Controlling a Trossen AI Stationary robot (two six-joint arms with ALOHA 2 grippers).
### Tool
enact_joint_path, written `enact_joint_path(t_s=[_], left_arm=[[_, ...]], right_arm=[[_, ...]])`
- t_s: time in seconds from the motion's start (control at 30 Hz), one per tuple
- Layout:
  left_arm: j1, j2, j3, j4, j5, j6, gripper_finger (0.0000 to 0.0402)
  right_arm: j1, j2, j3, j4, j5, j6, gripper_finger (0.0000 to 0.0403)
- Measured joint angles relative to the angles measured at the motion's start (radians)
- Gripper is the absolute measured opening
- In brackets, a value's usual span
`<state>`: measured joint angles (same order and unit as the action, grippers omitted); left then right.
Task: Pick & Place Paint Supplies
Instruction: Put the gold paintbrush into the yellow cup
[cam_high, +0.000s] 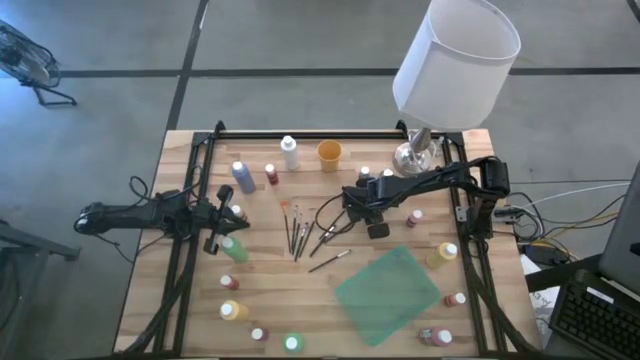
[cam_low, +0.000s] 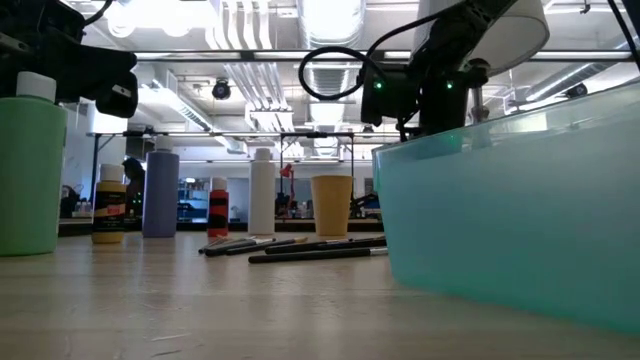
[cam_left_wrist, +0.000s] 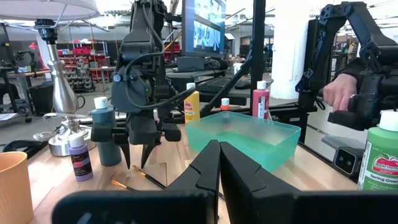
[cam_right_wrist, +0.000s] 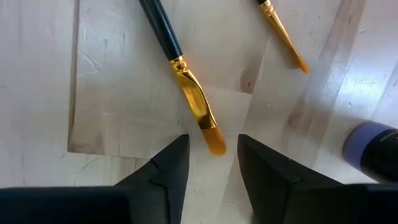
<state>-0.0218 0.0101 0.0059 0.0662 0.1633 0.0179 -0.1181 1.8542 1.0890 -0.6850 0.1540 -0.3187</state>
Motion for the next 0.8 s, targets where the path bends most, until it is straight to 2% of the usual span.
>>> enact_joint_path(t_s=[0.47,0.8], left_arm=[[0.0,0.0,0.0,0.0,0.0,0.0,0.0014],[0.0,0.0,0.0,0.0,0.0,0.0,0.0014]], right_arm=[[-0.008,0.004,0.007,-0.009,-0.08,-0.015,0.0018],[0.0,0.005,0.037,-0.082,-0.081,0.005,0.0009]])
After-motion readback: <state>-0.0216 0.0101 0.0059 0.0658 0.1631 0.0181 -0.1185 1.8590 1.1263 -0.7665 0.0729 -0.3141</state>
